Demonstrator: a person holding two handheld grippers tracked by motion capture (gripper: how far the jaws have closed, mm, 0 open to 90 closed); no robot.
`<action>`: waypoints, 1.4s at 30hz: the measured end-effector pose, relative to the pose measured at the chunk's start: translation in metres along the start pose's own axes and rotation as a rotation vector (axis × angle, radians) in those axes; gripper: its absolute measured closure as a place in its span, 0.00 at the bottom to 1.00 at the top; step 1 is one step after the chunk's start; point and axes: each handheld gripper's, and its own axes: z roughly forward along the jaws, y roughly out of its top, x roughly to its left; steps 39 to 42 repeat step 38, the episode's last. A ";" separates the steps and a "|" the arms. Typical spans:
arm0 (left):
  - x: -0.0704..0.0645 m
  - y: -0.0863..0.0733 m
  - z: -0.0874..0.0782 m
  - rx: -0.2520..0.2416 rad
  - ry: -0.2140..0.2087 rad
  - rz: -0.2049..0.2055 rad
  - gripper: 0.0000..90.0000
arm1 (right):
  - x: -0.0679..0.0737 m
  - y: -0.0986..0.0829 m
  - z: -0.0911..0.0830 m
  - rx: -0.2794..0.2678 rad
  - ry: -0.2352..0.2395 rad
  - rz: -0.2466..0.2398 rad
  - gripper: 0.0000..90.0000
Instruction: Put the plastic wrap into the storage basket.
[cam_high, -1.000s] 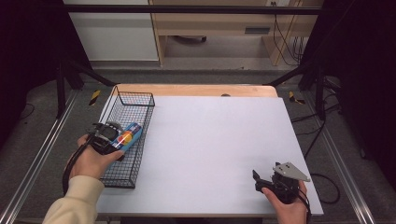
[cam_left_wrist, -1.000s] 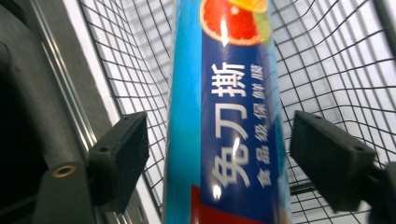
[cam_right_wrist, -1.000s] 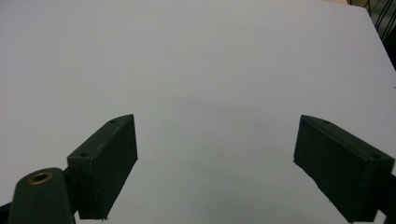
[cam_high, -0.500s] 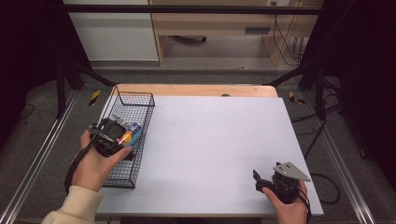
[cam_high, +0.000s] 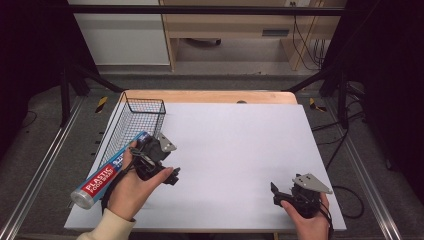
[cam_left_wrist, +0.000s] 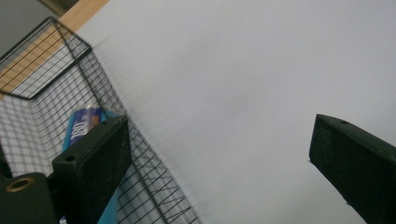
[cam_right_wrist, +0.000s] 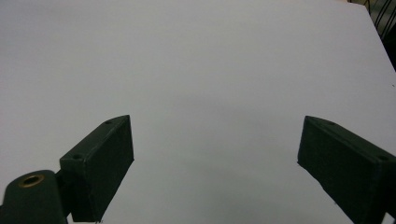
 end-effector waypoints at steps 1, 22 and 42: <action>-0.003 0.000 0.001 -0.016 -0.014 -0.004 0.07 | 0.000 0.000 0.000 0.000 -0.002 0.001 0.12; -0.068 -0.013 0.078 -0.220 -0.242 0.037 0.06 | 0.000 0.000 0.001 0.008 0.001 -0.005 0.09; -0.032 -0.048 0.098 -0.253 -0.234 0.002 0.07 | -0.005 -0.003 0.011 0.028 0.019 0.031 0.08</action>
